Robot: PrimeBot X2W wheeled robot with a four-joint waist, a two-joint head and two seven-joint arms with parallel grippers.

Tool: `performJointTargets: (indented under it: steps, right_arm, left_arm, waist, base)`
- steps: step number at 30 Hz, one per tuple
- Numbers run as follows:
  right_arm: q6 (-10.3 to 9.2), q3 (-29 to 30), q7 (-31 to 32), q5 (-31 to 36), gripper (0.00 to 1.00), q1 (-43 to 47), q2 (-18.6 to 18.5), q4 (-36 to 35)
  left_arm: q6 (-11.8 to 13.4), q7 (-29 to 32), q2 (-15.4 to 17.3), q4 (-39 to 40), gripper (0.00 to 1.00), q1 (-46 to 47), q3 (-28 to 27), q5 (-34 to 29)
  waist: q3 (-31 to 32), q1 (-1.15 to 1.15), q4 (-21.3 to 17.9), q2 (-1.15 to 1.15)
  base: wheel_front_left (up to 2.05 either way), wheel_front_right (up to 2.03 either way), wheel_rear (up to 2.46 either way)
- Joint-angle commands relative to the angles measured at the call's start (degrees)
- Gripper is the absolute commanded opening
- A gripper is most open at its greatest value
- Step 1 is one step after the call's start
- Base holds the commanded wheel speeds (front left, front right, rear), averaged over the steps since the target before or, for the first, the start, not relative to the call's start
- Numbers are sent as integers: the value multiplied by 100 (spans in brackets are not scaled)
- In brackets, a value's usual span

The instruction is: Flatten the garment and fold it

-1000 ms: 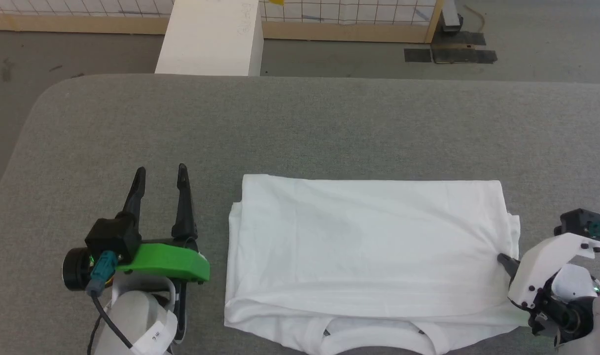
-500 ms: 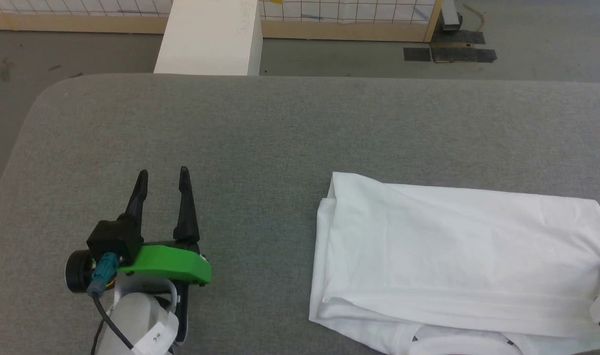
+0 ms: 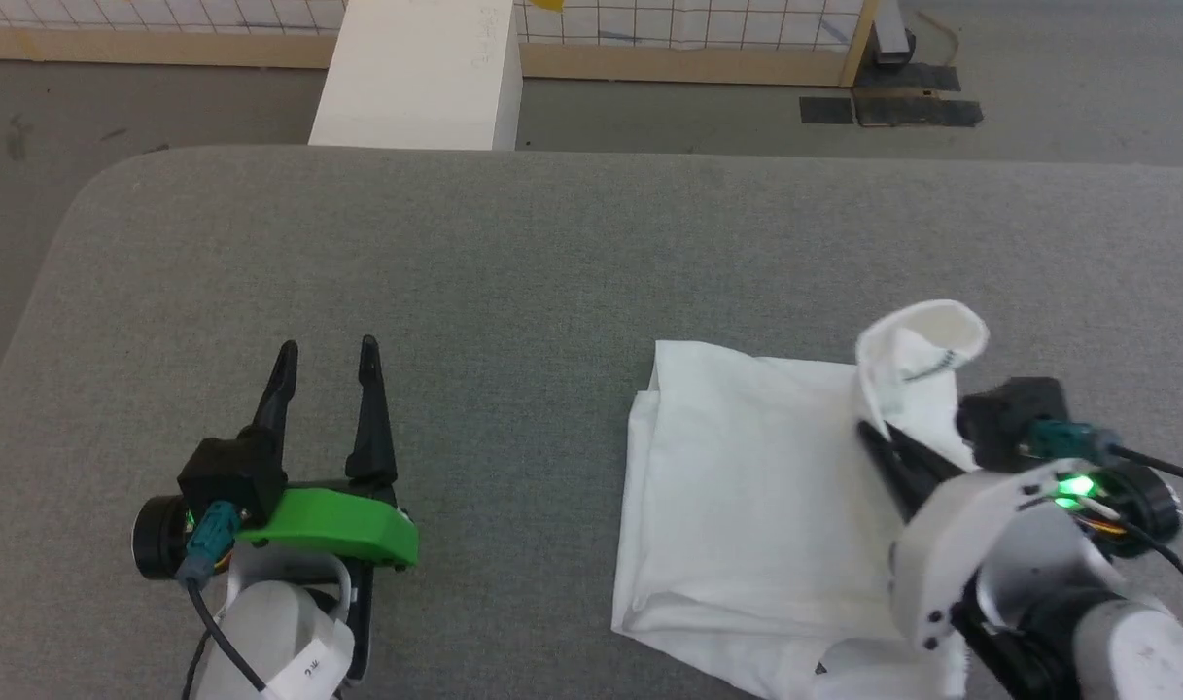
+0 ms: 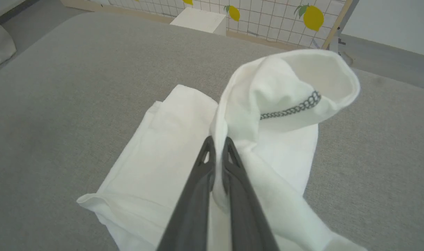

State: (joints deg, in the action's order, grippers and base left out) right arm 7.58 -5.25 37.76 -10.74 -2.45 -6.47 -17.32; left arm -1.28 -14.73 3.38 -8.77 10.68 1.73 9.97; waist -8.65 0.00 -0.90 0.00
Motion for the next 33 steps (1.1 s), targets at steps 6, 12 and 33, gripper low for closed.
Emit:
performJointTargets:
  steps: [6, 12, 33]
  right_arm:
    - [-9, -1575, -123, 81, 0, -1043, 32, 1065]
    - [-9, -2316, -358, 9, 18, -1667, 149, 2529]
    - [-9, 619, -2629, -826, 100, -122, 354, 1070]
  left_arm:
    - [-28, -27, -38, 0, 100, 148, 58, -5]
    - [-9, -27, -46, 1, 100, 229, 107, 29]
    - [-13, -27, -50, 93, 100, 47, 19, -25]
  waist:
    - [-207, 0, 217, 0]
    - [-331, 0, 439, 0]
    - [-60, 0, -39, 0]
  base:
    - [0, 0, 0]
    - [0, 0, 0]
    - [0, 0, 0]
